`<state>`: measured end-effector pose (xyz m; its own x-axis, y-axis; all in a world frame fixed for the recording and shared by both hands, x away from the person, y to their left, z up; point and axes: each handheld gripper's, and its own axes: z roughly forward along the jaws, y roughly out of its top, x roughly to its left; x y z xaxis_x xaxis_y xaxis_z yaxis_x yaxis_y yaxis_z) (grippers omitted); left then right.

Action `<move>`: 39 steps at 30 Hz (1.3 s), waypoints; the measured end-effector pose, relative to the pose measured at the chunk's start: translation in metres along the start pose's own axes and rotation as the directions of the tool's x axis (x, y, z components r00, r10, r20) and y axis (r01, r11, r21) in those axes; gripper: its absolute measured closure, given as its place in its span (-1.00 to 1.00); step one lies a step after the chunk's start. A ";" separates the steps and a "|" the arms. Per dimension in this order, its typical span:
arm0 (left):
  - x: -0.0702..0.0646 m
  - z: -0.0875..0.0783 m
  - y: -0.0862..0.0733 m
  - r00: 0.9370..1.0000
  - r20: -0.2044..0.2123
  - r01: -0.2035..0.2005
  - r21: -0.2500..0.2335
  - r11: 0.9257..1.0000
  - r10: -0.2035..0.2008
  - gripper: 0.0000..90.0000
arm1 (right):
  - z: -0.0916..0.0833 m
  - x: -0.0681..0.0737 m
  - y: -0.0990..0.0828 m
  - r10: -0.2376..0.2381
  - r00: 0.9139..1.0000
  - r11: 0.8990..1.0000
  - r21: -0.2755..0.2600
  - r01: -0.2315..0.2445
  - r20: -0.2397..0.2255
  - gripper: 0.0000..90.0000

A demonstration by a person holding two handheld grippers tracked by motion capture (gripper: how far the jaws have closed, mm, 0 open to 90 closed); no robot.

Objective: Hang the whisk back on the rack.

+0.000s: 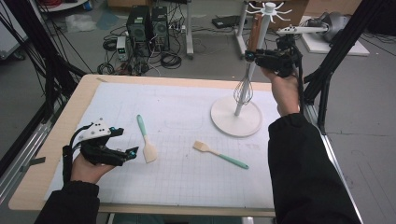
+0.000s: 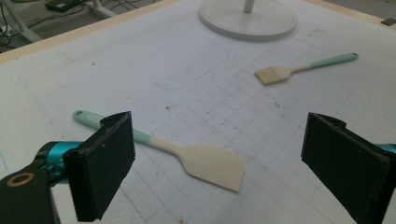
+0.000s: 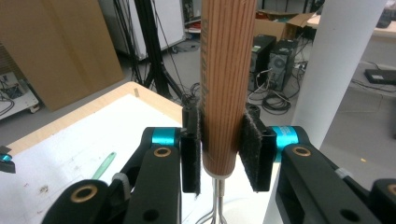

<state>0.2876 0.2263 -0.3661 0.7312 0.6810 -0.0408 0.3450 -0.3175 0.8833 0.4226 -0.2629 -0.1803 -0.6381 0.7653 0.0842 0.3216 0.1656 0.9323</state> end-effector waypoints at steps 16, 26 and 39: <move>0.000 0.001 0.000 1.000 0.002 0.003 -0.003 1.000 -0.003 -0.77 | -0.013 -0.002 -0.003 -0.017 0.999 0.999 -0.035 0.016 -0.027 0.44; 0.000 0.000 0.000 1.000 0.002 -0.001 -0.002 1.000 0.001 -0.77 | -0.024 -0.003 -0.002 -0.034 0.997 0.998 -0.060 0.030 -0.076 0.47; 0.002 -0.001 0.000 1.000 0.002 0.001 -0.006 1.000 -0.001 -0.77 | -0.046 -0.005 0.013 -0.070 0.989 0.996 -0.065 0.062 -0.129 0.98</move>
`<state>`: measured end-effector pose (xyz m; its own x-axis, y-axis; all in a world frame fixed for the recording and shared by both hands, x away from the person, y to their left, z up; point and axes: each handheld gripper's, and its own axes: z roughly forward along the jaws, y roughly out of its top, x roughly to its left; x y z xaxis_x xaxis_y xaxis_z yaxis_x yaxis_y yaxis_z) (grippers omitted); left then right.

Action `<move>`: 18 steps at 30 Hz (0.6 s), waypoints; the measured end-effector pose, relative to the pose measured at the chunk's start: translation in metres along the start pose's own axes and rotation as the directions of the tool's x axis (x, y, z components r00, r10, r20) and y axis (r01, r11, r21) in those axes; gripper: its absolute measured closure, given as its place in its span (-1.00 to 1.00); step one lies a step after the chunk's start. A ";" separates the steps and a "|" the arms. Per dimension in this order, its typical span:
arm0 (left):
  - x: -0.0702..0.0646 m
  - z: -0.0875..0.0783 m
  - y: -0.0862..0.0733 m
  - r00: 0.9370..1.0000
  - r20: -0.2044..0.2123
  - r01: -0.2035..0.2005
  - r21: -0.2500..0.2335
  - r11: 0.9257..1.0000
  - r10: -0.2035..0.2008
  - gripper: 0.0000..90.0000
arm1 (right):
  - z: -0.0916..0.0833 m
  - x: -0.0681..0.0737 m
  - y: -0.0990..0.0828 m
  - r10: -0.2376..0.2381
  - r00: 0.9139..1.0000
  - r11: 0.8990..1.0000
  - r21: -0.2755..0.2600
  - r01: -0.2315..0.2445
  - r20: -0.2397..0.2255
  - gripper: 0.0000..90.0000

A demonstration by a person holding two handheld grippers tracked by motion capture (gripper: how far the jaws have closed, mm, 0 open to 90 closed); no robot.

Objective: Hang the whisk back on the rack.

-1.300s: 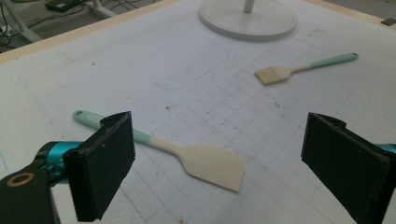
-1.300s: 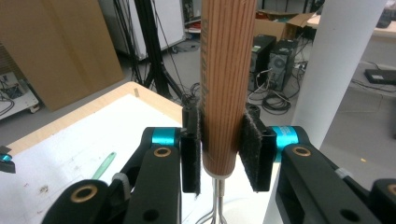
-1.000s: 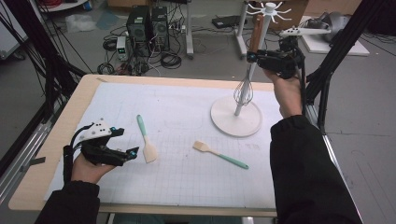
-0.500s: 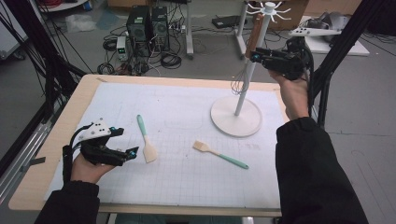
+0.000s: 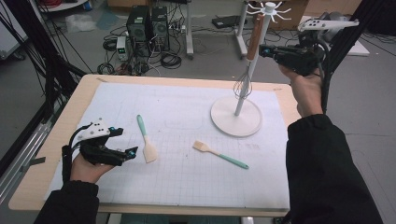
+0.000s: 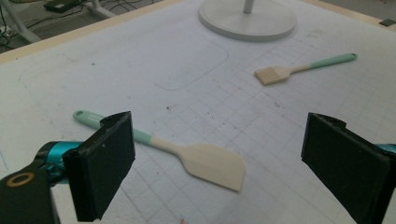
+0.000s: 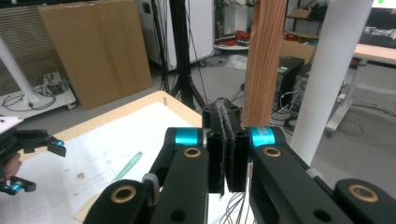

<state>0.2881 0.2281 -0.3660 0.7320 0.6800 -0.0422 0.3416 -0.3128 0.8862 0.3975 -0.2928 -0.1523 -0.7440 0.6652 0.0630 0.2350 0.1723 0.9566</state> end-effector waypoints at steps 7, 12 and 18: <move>0.000 0.000 0.000 1.000 0.000 0.002 -0.001 1.000 -0.002 -0.77 | -0.011 -0.001 0.010 0.004 1.000 1.000 -0.011 -0.004 0.009 0.98; -0.001 0.000 0.001 1.000 0.002 -0.002 0.003 1.000 0.002 -0.77 | -0.014 -0.001 0.013 -0.006 1.000 1.000 0.000 0.006 -0.011 0.98; -0.001 0.000 0.001 1.000 0.001 -0.002 0.004 1.000 0.002 -0.77 | -0.014 -0.002 0.014 -0.009 1.000 1.000 -0.001 0.009 -0.015 0.98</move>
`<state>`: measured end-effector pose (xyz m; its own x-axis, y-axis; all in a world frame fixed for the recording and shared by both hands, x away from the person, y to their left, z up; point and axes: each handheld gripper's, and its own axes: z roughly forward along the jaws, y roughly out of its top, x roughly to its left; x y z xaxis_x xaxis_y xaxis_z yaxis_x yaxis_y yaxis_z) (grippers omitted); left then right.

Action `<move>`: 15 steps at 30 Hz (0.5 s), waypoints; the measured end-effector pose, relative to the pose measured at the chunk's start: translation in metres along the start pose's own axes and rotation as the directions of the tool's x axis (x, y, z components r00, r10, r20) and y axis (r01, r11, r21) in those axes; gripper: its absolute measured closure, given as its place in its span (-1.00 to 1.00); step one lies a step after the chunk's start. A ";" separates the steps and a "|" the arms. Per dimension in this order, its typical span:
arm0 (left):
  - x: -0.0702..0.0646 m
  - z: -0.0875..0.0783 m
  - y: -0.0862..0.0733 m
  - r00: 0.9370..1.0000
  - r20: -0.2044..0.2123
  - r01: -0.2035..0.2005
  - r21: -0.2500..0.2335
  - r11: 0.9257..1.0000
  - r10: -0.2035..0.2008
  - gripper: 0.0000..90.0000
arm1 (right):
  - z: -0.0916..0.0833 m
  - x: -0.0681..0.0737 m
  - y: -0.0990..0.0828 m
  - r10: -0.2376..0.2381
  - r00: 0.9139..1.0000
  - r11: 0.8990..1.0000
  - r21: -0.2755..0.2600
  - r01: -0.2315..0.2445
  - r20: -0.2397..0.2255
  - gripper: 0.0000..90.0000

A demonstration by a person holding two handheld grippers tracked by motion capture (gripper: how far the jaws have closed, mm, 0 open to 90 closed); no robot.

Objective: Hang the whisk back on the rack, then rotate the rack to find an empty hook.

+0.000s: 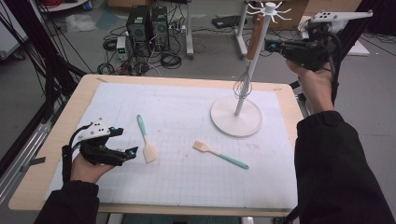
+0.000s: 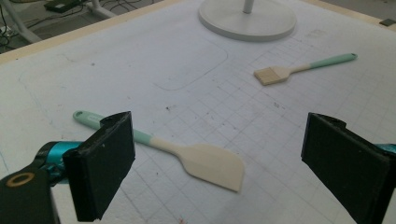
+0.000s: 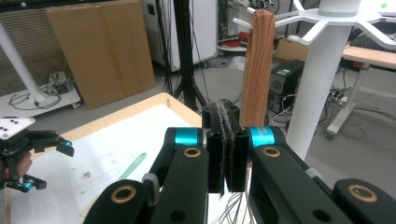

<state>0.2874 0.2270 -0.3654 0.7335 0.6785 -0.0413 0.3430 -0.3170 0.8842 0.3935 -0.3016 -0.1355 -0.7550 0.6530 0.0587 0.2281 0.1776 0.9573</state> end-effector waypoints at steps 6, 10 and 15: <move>0.000 0.000 0.000 1.000 0.001 0.002 -0.002 1.000 -0.002 -0.77 | -0.002 0.000 0.004 -0.012 1.000 1.000 -0.003 0.012 -0.007 0.98; 0.001 0.000 -0.001 1.000 0.001 0.001 0.000 1.000 -0.001 -0.77 | -0.003 -0.001 0.008 -0.020 1.000 1.000 0.000 0.020 -0.007 0.98; 0.004 0.001 -0.002 1.000 -0.005 0.002 0.005 1.000 -0.002 -0.77 | -0.005 -0.002 0.012 -0.029 0.999 1.000 -0.002 0.029 -0.013 0.98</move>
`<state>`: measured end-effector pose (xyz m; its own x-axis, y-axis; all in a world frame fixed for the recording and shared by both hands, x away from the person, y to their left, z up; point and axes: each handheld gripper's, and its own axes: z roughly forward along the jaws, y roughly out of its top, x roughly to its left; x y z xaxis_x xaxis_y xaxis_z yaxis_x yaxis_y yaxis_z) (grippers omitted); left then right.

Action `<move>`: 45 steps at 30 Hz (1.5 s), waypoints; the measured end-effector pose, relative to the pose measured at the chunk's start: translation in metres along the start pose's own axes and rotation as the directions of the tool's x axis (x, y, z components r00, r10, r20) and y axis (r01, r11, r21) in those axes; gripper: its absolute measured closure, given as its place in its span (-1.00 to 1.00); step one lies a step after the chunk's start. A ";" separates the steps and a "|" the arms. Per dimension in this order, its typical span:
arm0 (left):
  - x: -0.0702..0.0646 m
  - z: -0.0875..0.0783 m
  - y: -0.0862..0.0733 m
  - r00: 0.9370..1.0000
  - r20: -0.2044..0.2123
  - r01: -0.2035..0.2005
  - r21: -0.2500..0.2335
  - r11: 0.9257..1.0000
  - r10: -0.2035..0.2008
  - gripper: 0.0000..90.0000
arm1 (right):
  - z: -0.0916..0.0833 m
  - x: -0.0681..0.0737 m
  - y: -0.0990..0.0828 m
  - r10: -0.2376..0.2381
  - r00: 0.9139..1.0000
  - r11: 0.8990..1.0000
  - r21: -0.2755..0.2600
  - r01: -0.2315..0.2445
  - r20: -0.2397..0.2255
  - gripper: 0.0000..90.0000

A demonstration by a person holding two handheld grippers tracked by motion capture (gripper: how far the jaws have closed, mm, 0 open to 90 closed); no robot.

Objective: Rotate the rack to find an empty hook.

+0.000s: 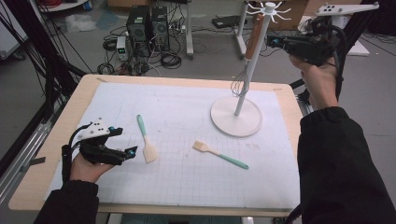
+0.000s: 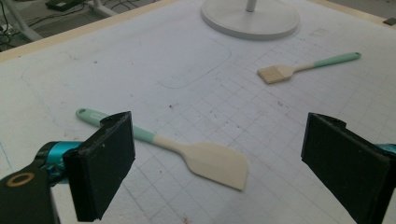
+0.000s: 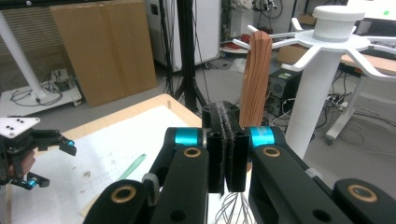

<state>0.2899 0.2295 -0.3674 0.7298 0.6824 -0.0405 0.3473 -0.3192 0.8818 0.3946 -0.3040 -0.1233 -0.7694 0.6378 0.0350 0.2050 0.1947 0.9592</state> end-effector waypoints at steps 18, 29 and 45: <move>-0.002 0.000 0.001 1.000 0.000 -0.001 -0.006 1.000 0.001 -0.77 | -0.010 -0.011 0.013 0.004 1.000 1.000 -0.011 -0.004 0.026 0.98; -0.002 -0.001 0.001 1.000 0.005 -0.002 -0.013 1.000 0.002 -0.77 | -0.011 -0.016 0.021 0.026 0.998 0.999 -0.024 -0.025 0.051 0.98; -0.001 0.000 0.000 1.000 0.003 0.002 -0.009 1.000 -0.002 -0.77 | -0.005 -0.023 0.023 0.024 0.998 1.000 -0.020 -0.023 0.059 0.98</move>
<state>0.2893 0.2288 -0.3676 0.7308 0.6812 -0.0437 0.3438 -0.3120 0.8857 0.4137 -0.3180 -0.1009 -0.7271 0.6852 0.0417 0.2104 0.1646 0.9636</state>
